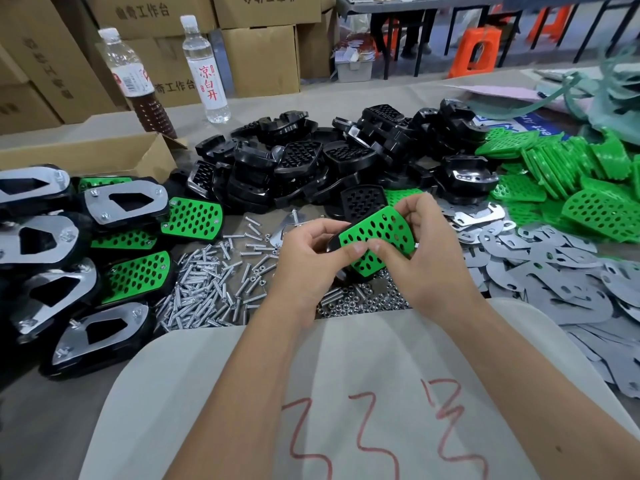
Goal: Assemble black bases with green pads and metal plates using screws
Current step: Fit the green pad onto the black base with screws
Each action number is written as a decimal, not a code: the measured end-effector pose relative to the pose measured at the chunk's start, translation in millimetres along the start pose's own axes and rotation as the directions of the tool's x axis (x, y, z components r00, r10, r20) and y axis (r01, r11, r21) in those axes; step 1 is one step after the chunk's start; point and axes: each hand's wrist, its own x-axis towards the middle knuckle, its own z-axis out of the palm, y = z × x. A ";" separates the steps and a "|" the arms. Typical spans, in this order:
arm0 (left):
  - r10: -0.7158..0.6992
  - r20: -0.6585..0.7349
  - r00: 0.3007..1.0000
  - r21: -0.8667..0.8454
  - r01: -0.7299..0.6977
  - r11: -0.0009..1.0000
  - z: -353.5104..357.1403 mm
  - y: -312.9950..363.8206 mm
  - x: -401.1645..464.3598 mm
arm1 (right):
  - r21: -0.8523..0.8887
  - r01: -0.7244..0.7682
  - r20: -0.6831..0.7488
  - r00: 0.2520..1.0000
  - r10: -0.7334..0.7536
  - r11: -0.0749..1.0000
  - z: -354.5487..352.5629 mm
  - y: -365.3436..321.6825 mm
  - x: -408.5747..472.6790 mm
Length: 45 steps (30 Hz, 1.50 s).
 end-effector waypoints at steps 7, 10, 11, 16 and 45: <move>0.017 0.015 1.000 -0.007 -0.017 1.000 1.0 0.8 -0.7 | 0.042 -0.041 -0.056 0.997 0.044 0.998 1.3 1.5 -1.6; 0.002 -0.023 1.000 -0.034 -0.003 0.999 4.0 -0.1 -0.5 | 0.043 -0.031 -0.054 0.998 0.033 0.999 2.1 0.2 -2.4; -0.003 -0.032 0.999 -0.050 0.001 0.999 4.1 -0.4 -0.2 | 0.042 -0.021 -0.050 0.998 0.023 0.999 2.3 -0.4 -2.4; -0.024 -0.055 0.998 -0.186 0.013 0.982 1.8 3.7 -0.7 | -0.024 0.050 -0.107 0.993 -0.053 0.998 1.2 -2.4 0.6; 0.003 0.066 0.998 -0.290 0.017 0.957 0.5 4.7 -5.0 | 0.621 -0.346 0.273 0.937 0.219 0.703 -20.4 -6.5 5.8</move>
